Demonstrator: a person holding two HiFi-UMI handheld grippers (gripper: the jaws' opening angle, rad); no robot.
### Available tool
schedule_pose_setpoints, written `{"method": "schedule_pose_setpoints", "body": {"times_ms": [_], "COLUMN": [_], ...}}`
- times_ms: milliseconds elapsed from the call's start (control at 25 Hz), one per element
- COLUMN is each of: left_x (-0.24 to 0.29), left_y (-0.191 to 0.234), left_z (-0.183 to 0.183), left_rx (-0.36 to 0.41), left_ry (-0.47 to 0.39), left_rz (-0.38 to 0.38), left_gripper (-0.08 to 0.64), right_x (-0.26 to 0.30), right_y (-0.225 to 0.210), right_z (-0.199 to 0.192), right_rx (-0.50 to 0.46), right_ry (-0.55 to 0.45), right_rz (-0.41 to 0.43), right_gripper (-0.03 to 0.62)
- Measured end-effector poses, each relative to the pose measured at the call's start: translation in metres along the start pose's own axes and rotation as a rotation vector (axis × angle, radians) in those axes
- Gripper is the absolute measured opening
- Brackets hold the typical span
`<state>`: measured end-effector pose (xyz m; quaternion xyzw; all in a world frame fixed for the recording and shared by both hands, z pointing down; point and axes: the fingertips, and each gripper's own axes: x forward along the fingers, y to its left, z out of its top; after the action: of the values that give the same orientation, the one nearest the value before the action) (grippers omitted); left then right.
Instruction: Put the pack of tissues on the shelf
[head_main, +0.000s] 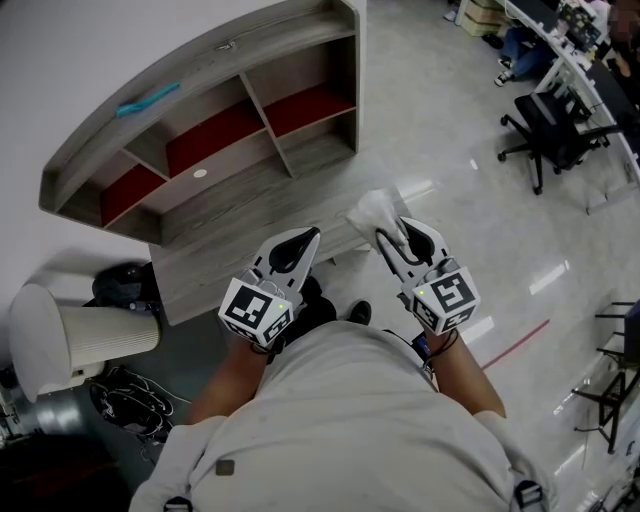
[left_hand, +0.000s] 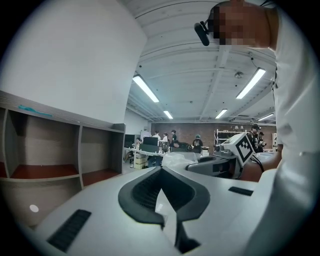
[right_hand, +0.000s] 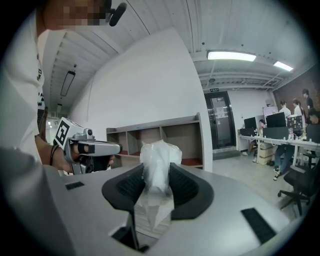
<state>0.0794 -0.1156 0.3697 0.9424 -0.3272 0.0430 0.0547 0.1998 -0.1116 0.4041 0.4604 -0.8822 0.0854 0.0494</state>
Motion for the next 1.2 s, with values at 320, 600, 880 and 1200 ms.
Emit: {"method": "schedule_pose_setpoints", "body": {"times_ms": [320,600,880,1200], "left_x": [0.019,0.031,0.041,0.061], "left_y": [0.018,0.053,0.099,0.154], "left_z": [-0.01,-0.004,0.001,0.0], "left_rx": [-0.019,-0.031,-0.039,-0.042], "left_ry": [0.007,-0.003,-0.014,-0.015], "left_rz": [0.001,0.031,0.064,0.091], "left_gripper": [0.015,0.015,0.015,0.015], "right_x": [0.013,0.048,0.099,0.159], "right_y": [-0.018,-0.028,-0.033,-0.044], "right_z": [-0.012,-0.01,-0.002,-0.001], "right_rx": [0.021,0.024,0.01,0.008], "right_ry": [0.031,0.059,0.074,0.098], "right_rz": [-0.014,0.012,0.04,0.058], "right_gripper": [0.155,0.155,0.155,0.155]}}
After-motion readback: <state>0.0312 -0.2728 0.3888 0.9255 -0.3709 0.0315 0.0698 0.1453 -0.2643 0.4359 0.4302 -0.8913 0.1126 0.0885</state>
